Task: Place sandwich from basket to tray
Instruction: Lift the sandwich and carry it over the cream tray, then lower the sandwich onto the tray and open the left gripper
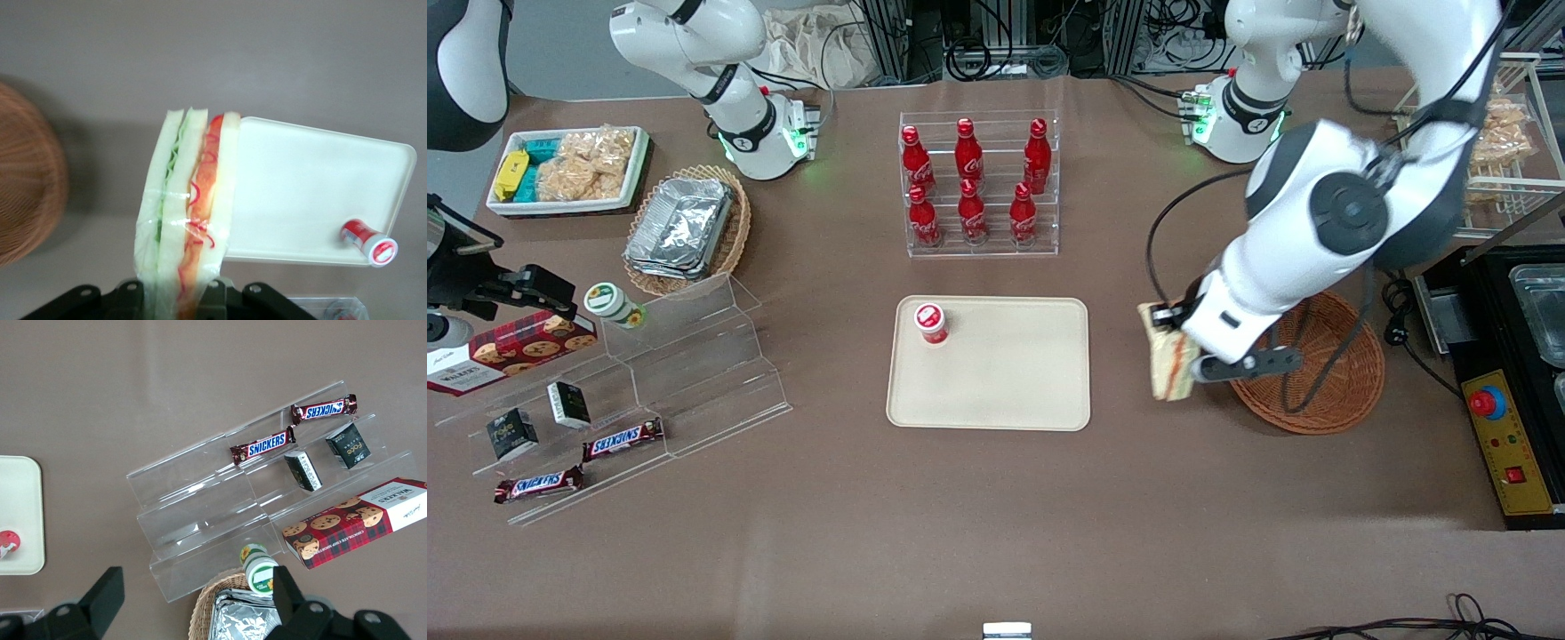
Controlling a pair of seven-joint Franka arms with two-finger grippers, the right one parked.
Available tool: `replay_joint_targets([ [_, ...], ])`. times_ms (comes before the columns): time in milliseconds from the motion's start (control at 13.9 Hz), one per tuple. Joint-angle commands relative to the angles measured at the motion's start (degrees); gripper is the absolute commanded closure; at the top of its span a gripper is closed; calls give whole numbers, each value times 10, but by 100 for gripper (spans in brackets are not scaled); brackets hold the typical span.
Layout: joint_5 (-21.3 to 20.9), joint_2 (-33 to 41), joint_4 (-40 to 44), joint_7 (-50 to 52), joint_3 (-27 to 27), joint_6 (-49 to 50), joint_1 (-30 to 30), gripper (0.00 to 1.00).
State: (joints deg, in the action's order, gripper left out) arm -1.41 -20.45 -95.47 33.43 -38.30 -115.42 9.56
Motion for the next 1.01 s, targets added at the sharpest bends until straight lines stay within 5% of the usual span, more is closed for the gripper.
replay_joint_targets([
  [0, -20, -61, -9, -3, 0, -66, -49, 100],
  [505, -212, -193, -5, 190, 2, -171, -128, 100],
  [722, -248, -224, -8, 205, 2, -171, -138, 100],
  [866, -248, -229, -9, 204, 10, -169, -147, 73],
  [938, -248, -231, -9, 204, 15, -167, -155, 49],
])
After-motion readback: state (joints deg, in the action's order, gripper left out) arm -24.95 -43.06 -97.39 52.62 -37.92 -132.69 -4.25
